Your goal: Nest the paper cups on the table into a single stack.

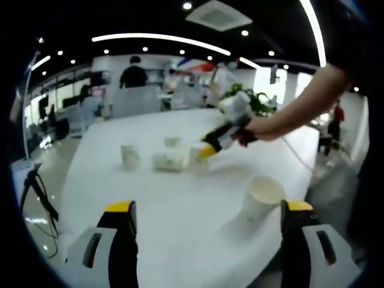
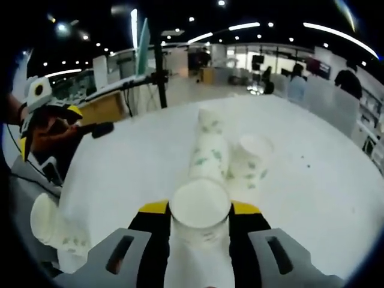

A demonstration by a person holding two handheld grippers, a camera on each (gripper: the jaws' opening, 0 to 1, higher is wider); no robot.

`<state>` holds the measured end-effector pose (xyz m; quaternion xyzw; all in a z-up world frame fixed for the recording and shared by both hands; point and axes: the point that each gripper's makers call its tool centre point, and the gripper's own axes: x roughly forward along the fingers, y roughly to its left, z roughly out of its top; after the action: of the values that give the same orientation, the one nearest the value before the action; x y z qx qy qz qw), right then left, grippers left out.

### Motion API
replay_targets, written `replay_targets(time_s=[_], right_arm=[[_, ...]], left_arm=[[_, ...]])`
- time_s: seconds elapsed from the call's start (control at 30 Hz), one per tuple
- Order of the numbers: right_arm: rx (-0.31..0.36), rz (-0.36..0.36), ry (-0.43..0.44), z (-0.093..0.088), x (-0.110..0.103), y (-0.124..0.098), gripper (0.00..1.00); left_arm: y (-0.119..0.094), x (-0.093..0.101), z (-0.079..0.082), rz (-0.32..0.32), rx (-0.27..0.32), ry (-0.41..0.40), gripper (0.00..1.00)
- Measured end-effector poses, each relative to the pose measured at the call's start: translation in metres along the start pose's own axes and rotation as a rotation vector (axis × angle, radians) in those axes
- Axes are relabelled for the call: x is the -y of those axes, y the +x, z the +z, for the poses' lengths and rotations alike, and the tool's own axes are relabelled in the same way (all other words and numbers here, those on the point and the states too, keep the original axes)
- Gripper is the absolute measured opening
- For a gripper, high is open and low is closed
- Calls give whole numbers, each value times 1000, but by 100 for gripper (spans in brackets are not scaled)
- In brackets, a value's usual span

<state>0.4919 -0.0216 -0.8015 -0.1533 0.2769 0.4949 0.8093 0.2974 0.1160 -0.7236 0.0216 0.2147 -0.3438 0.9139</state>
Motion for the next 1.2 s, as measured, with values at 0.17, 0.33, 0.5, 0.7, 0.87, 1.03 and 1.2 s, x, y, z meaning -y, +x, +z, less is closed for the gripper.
replay_targets(time_s=[0.17, 0.33, 0.5, 0.7, 0.87, 1.03, 1.2], right_arm=[[-4, 5, 13, -3, -4, -8, 34], [20, -18, 49, -1, -9, -24, 34], [53, -42, 94, 2, -17, -44, 34], [74, -74, 97, 5, -27, -61, 34], [108, -91, 100, 11, -34, -77, 34], [178, -120, 119, 25, -38, -99, 34], [257, -175, 136, 41, -40, -129, 34]], left_arm=[[-1, 5, 6, -14, -1, 5, 99], [0, 5, 22, -27, 29, -4, 99], [3, 8, 42, -51, 65, -1, 98], [8, 15, 52, -92, 62, 7, 99], [11, 15, 61, -115, 64, 13, 99], [15, 17, 71, -142, 65, 12, 99], [16, 22, 81, -174, 83, 17, 99]])
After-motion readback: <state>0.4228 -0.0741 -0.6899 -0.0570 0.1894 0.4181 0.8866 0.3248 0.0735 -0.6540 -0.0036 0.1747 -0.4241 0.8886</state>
